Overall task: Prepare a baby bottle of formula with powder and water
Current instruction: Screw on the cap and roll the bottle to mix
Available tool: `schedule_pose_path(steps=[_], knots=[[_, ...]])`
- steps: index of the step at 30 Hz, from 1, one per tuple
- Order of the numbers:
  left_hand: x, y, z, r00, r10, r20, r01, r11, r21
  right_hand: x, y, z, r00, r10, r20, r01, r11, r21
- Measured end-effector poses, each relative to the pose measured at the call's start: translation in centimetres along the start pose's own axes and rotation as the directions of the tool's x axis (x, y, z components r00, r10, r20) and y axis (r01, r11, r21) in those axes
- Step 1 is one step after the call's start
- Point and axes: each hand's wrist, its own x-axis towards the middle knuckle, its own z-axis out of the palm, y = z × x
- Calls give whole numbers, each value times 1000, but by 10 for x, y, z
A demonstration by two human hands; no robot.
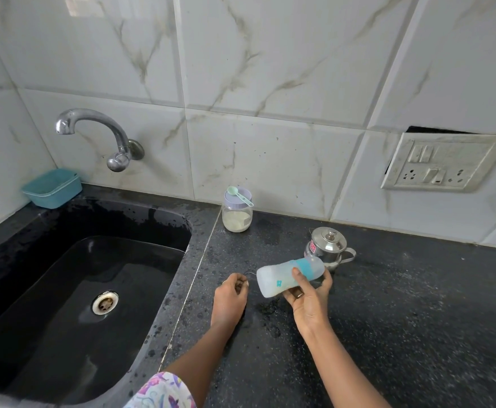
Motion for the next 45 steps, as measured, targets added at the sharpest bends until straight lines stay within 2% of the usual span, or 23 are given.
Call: schedule_pose_path(steps=[3, 7, 11, 15, 19, 23, 28, 32, 36, 40, 45], knots=[[0, -1, 0, 1000, -4, 5, 4, 1000, -2, 2, 4, 1, 999, 2, -46, 0, 999, 49], [1, -1, 1, 1000, 2, 1, -2, 1000, 6, 0, 1, 1, 1000, 2, 13, -2, 999, -52], [1, -1, 1, 1000, 1, 1, -1, 1000, 6, 3, 2, 0, 998, -24, -62, 28, 997, 65], [1, -2, 1, 1000, -1, -7, 1, 1000, 6, 0, 1, 0, 1000, -20, -4, 20, 998, -51], [0, -2, 1, 1000, 0, -2, 0, 1000, 0, 0, 3, -1, 998, -36, -48, 38, 999, 32], [0, -1, 1, 1000, 1, -8, -1, 1000, 2, -3, 4, 1, 1000, -14, 12, 15, 998, -59], [0, -1, 1, 1000, 5, -7, -5, 1000, 3, 0, 4, 0, 999, -36, -39, 36, 999, 12], [0, -2, 1, 1000, 6, -7, -6, 1000, 6, -2, 3, -1, 999, -25, 23, 27, 995, -94], [0, -1, 1, 1000, -5, -1, 5, 1000, -6, 2, 3, -2, 998, -39, -52, 41, 998, 38], [0, -2, 0, 1000, 1, -6, -1, 1000, 4, -1, 1, -2, 1000, -20, 17, 21, 998, -56], [0, -2, 1, 1000, -1, -6, 1, 1000, 3, 2, 2, -3, 998, -21, -54, 22, 999, 28]])
